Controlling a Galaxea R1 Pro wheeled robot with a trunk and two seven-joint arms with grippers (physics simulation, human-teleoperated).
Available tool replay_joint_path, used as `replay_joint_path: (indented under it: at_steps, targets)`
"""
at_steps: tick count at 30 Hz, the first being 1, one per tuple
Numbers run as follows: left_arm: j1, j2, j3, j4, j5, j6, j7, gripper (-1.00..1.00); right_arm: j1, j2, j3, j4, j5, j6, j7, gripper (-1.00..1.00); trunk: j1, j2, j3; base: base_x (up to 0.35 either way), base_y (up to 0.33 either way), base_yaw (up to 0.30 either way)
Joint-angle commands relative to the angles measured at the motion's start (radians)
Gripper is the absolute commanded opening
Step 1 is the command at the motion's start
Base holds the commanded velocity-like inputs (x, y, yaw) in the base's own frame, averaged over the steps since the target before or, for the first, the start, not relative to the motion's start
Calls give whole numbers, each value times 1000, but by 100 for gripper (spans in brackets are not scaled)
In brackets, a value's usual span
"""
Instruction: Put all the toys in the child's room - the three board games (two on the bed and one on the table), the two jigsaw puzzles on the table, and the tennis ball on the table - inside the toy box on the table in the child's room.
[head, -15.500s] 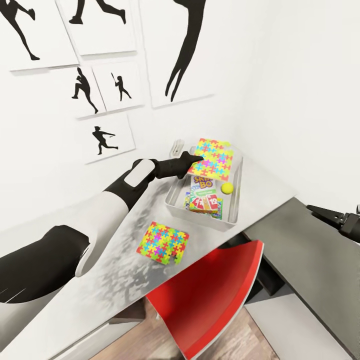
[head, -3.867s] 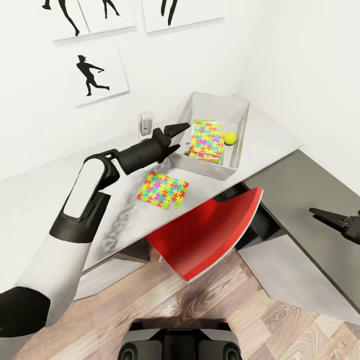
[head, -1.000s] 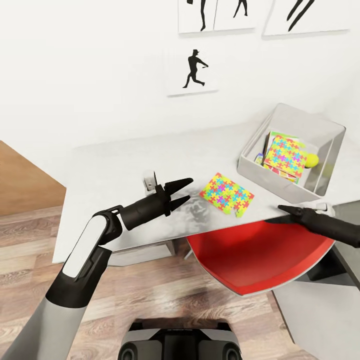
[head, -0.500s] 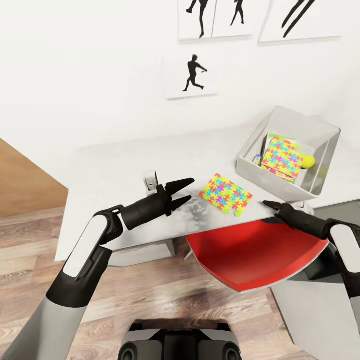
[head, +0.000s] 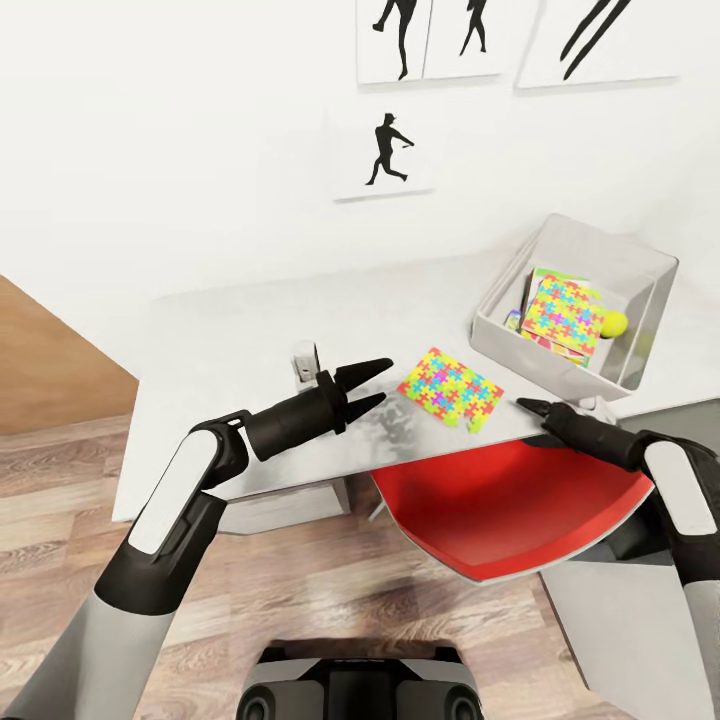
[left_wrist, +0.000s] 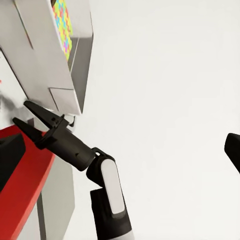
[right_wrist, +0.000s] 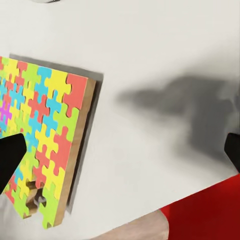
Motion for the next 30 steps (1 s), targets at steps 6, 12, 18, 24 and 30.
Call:
replay_joint_path:
  at_steps: [6, 12, 18, 24, 30]
  targets:
    - [-1, 1, -2, 0, 10, 1, 12, 100, -12, 10, 20, 61, 16, 2, 5, 100, 22, -1, -1, 0, 0, 0]
    - [-1, 1, -2, 1, 10, 1, 13, 100, -13, 11, 24, 61, 15, 1, 8, 100, 22, -1, -1, 0, 0, 0]
    - [-1, 1, -2, 1, 10, 1, 13, 100, -11, 12, 28, 56, 16, -2, 11, 100, 22, -1, -1, 0, 0, 0]
    - [-1, 1, -2, 1, 10, 1, 13, 100, -8, 11, 30, 50, 16, -3, 16, 100, 22, -1, -1, 0, 0, 0]
    - [-1, 1, -2, 1, 10, 1, 13, 100, -7, 11, 31, 49, 15, 0, 19, 100, 22, -1, -1, 0, 0, 0]
